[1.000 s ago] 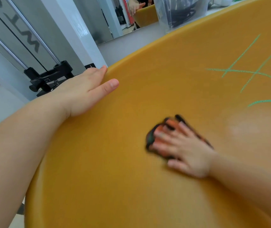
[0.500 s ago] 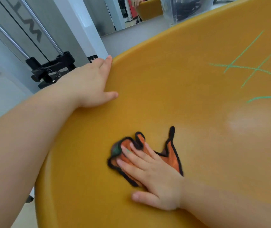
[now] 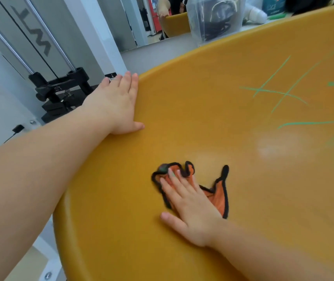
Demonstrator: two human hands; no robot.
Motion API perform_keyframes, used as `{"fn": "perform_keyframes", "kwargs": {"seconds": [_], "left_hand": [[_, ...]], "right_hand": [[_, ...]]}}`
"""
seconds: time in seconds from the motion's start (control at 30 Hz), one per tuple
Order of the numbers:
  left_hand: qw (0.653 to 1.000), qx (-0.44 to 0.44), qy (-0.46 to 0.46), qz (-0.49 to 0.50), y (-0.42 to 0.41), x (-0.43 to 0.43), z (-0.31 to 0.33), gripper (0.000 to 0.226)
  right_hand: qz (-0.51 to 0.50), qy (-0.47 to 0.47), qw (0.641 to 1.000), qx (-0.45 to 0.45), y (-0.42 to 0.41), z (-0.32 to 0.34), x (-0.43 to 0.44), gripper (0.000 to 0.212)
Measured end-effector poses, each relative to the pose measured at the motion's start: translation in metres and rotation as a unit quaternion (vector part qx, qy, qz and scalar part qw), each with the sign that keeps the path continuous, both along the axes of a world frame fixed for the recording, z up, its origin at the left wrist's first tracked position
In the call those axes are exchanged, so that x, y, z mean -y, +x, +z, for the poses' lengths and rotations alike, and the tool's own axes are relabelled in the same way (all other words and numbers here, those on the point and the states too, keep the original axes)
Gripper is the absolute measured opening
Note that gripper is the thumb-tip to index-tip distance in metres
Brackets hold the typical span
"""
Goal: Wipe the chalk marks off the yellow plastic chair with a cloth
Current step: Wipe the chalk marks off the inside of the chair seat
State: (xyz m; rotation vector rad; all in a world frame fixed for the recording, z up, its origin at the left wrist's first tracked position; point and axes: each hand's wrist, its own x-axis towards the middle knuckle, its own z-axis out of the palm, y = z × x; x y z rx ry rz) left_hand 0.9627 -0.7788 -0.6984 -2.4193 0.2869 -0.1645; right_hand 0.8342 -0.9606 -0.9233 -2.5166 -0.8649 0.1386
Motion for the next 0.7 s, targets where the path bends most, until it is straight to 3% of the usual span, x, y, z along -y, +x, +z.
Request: {"fn": "perform_keyframes", "kwargs": {"seconds": [0.13, 0.2, 0.3, 0.4, 0.47, 0.53, 0.63, 0.7], "left_hand": [[0.999, 0.021, 0.025, 0.011, -0.009, 0.017, -0.010, 0.120], [0.999, 0.013, 0.050, -0.012, -0.022, 0.038, -0.022, 0.116], [0.994, -0.065, 0.050, -0.069, -0.040, 0.083, -0.053, 0.108], [0.986, -0.132, 0.019, -0.104, -0.053, 0.129, -0.087, 0.104], [0.980, -0.153, -0.006, -0.127, -0.058, 0.154, -0.113, 0.102], [0.974, -0.179, -0.036, -0.136, -0.065, 0.176, -0.141, 0.098], [0.961, -0.215, -0.120, -0.127, -0.077, 0.202, -0.188, 0.088], [0.946, -0.230, -0.187, -0.128, -0.084, 0.217, -0.215, 0.085]], "right_hand": [[0.107, -0.023, 0.994, -0.012, -0.041, -0.004, 0.045, 0.075], [0.085, -0.071, 0.993, -0.029, -0.041, -0.012, 0.089, 0.067], [-0.073, -0.175, 0.981, -0.030, -0.024, -0.024, 0.175, 0.069], [-0.274, -0.219, 0.935, -0.049, -0.012, -0.025, 0.251, 0.082], [-0.328, -0.238, 0.912, -0.065, -0.014, -0.023, 0.262, 0.085], [-0.292, -0.242, 0.922, -0.085, -0.028, -0.019, 0.244, 0.083], [-0.136, -0.214, 0.963, -0.097, -0.083, -0.009, 0.216, 0.073], [-0.047, -0.199, 0.971, -0.127, -0.123, 0.007, 0.221, 0.065]]}}
